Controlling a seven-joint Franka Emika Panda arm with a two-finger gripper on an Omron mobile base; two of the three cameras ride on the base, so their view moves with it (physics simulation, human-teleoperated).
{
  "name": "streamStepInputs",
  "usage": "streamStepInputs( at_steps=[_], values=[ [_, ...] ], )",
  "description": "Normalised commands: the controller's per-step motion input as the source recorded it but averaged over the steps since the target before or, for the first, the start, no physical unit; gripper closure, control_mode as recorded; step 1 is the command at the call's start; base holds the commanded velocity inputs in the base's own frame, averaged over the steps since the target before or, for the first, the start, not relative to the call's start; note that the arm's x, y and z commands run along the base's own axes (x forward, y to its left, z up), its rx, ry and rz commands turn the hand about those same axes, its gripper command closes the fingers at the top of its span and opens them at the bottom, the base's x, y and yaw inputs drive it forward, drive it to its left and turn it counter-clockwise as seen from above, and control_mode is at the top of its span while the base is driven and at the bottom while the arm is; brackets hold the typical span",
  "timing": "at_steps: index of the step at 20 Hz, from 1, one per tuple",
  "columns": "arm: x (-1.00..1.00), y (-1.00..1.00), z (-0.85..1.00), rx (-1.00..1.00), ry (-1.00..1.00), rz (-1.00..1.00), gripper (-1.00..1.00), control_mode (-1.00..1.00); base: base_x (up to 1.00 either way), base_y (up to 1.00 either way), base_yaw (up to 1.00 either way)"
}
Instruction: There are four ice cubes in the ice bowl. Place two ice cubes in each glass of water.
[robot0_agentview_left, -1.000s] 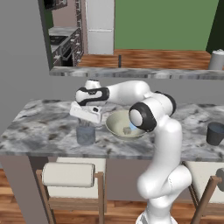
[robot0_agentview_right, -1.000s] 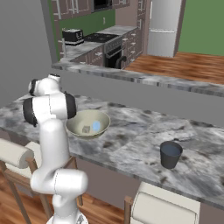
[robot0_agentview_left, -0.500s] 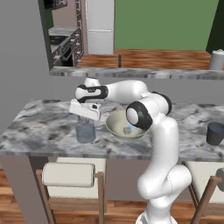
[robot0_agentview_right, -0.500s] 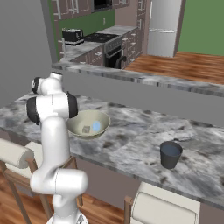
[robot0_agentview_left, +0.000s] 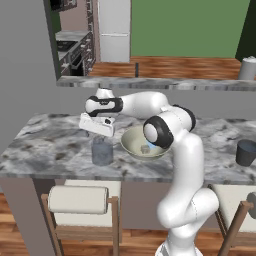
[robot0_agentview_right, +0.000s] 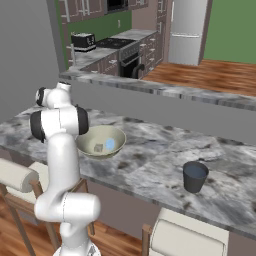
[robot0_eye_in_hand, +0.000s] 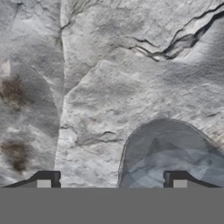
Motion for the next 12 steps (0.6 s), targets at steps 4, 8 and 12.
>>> streamStepInputs(
  at_steps=[4, 8, 12],
  values=[
    [-0.07, 0.00, 0.00, 0.00, 0.00, -0.01, -1.00, -1.00, 0.00, 0.00, 0.00],
    [-0.14, 0.00, 0.00, 0.00, 0.00, -0.01, -1.00, -1.00, 0.00, 0.00, 0.00],
    [-0.25, -0.02, 0.02, 0.00, -0.01, 0.00, -1.00, -1.00, 0.00, 0.00, 0.00]
  ],
)
